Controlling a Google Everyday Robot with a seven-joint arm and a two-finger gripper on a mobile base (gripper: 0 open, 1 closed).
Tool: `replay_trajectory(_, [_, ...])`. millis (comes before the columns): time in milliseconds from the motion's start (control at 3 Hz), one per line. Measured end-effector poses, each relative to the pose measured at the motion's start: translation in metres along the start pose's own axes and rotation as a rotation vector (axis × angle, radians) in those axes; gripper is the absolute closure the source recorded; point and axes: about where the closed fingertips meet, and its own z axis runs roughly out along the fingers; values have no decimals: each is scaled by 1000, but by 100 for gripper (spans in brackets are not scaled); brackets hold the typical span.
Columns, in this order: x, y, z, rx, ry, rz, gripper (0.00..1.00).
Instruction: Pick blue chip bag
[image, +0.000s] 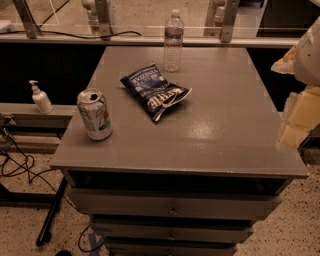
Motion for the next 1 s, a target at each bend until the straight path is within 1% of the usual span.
replay_trajectory(333, [0,0,0,0,0,0,0])
replay_trajectory(667, [-6,0,10,-4,-42,6,0])
replay_trajectory(1000, [-29,0,39,-19,-147,4,0])
